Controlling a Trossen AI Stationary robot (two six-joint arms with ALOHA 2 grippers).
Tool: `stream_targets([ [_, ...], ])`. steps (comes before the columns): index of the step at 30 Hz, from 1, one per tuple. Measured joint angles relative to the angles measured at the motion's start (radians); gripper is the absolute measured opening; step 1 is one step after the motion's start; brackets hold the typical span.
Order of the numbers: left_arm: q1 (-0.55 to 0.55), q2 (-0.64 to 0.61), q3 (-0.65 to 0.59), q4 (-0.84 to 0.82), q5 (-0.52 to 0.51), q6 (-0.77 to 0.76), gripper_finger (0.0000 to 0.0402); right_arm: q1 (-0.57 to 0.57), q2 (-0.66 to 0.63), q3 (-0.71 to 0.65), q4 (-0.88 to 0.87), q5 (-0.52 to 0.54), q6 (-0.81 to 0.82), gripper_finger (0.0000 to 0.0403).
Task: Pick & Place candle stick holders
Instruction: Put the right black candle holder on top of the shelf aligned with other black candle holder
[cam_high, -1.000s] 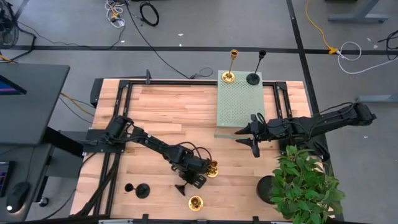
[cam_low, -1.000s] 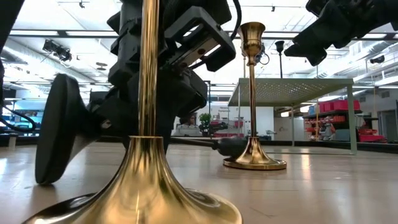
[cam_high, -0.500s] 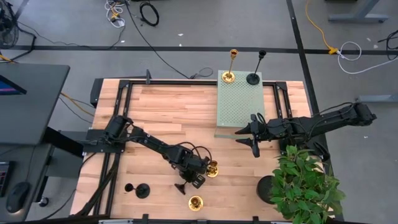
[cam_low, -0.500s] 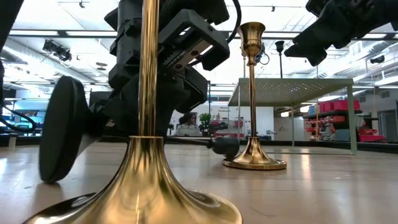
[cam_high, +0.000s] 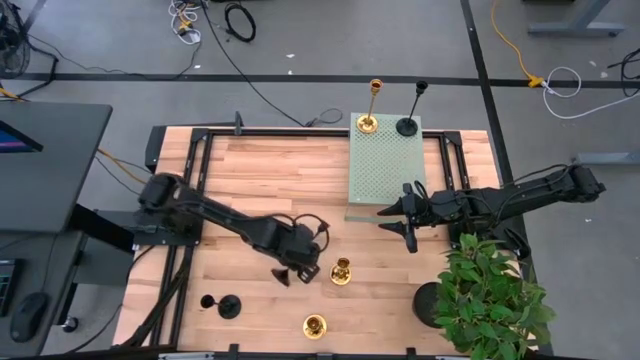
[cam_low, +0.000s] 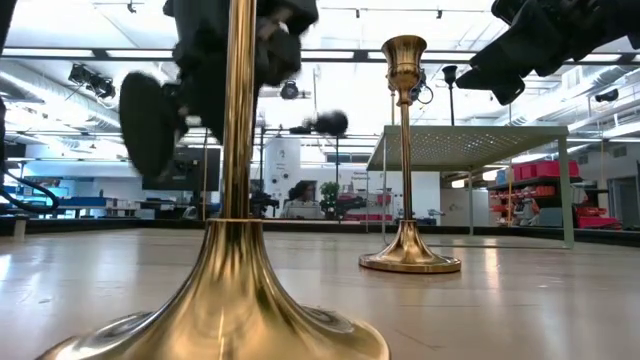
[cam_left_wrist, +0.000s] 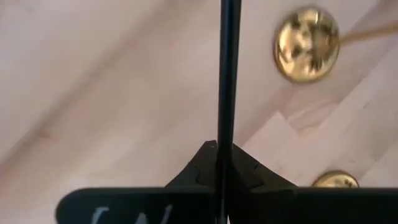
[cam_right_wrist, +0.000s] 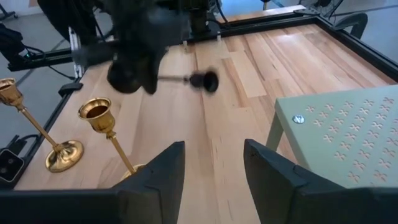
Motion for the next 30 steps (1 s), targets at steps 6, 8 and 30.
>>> stream_targets([
  [6,0.017,-0.113,0.000,0.007,-0.171,0.138,0.0010,0.000,0.000,0.000,0.022,0.000,0.002,0.0162],
  [8,0.024,-0.146,0.000,0.003,-0.227,0.198,0.0006,0.000,0.000,0.000,0.039,0.000,0.002,0.0162],
  [30,0.240,-0.219,0.000,0.619,-0.055,0.987,0.0010,0.000,0.000,0.000,0.377,0.055,-0.076,0.0162],
])
